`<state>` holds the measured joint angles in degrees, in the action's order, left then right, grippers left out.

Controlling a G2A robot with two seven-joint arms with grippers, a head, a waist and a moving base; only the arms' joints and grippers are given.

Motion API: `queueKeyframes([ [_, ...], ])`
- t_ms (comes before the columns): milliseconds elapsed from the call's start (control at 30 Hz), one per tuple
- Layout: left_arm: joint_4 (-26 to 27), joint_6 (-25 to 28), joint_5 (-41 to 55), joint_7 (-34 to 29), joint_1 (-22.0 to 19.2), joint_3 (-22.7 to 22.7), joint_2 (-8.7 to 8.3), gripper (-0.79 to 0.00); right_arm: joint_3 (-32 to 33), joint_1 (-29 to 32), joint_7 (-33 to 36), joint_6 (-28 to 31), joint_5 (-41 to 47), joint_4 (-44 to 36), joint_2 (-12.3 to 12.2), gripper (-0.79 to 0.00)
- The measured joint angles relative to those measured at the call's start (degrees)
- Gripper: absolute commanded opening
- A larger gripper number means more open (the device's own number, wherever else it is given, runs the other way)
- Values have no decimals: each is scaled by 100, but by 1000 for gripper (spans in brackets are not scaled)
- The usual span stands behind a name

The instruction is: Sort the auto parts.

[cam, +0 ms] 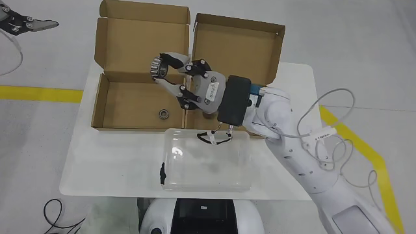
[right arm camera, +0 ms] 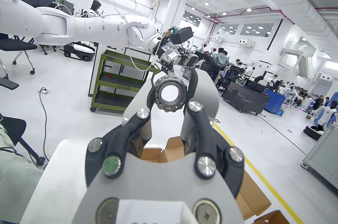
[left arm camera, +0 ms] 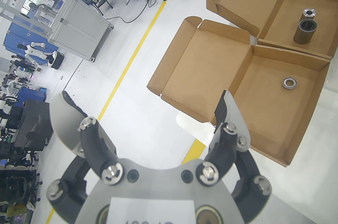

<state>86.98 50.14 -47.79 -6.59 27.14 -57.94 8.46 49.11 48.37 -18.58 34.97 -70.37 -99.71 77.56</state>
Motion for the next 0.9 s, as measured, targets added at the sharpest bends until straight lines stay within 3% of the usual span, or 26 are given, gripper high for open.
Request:
queueKeyframes([
  [533, 0, 0, 0, 0, 0, 0, 0, 0, 8, 303, -36, 148, -336, 76, 9, -785],
  [900, 0, 0, 0, 0, 0, 0, 0, 0, -261, 400, 177, 375, -536, 809, 51, -785],
])
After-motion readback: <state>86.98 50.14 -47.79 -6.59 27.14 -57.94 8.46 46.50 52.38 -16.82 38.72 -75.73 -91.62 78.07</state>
